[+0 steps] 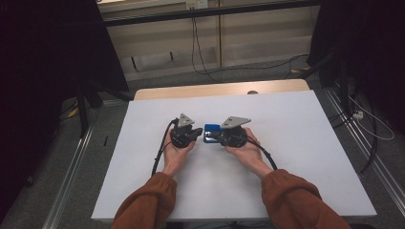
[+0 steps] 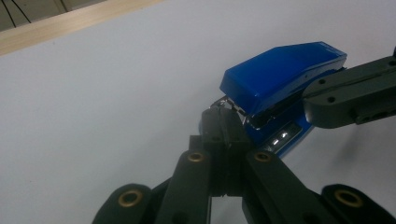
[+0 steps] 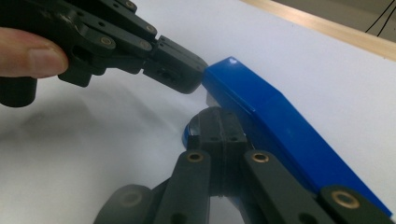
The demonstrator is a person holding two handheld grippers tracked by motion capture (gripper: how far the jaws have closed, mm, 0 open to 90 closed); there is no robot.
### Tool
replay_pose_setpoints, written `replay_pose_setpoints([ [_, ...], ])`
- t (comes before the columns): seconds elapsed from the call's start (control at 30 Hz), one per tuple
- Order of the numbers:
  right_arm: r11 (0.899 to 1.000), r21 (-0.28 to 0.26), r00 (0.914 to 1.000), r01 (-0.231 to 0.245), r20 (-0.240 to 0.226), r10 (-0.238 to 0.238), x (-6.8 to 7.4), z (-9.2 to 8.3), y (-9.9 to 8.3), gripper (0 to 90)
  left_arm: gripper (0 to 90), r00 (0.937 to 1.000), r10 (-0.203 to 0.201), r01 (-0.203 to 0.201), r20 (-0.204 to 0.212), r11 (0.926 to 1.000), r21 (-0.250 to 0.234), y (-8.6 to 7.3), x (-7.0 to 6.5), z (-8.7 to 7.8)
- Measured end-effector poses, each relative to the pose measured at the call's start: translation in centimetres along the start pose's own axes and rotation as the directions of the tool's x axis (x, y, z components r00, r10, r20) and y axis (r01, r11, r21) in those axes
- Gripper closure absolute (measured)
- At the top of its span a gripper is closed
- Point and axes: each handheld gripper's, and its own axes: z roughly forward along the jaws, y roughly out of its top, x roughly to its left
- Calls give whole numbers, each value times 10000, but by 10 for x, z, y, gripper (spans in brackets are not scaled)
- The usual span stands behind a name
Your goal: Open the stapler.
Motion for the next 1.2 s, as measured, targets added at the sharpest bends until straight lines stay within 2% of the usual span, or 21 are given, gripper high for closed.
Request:
replay_pose_setpoints([
  [0.1, 9999, 97, 10000, 30, 5, -30, 2, 3, 0, 900, 900, 9999, -27, 27, 120, 10000, 31, 1, -1, 2],
  [0.23, 9990, 448, 9996, 78, 270, -91, 3, 7, -1, 900, 900, 9998, 67, -69, 182, 9999, 143, 1, -2, 4],
  [0.47, 9975, 701, 9993, 77, 361, -102, 4, 13, -1, 900, 900, 9995, -99, 91, 304, 9997, 241, 0, 0, 5],
  [0.6, 9965, 818, 9988, 140, 464, -178, 6, 15, 1, 900, 900, 9999, 126, -129, 116, 9995, 300, 0, -2, 6],
  [0.77, 9967, 807, 9985, 70, 539, -114, 4, 17, 1, 900, 900, 9999, 88, -92, 149, 9996, 265, -1, -2, 7],
  [0.8, 9967, 814, 9984, 68, 550, -113, 4, 17, 1, 900, 900, 9998, 196, -199, 101, 9993, 320, 0, -2, 7],
  [0.9, 9961, 884, 9983, 72, 575, -123, 4, 17, 2, 900, 900, 9999, 156, -154, -40, 9993, 341, 0, -2, 9],
  [1.0, 9961, 878, 9983, 46, 568, -96, 5, 18, 2, 900, 900, 9999, 80, -83, 119, 9995, 290, 0, 0, 9],
  [1.2, 9964, 850, 9986, 6, 530, -51, 4, 18, 2, 900, 900, 9998, 113, -114, 154, 9999, 86, 3, -1, 6],
])
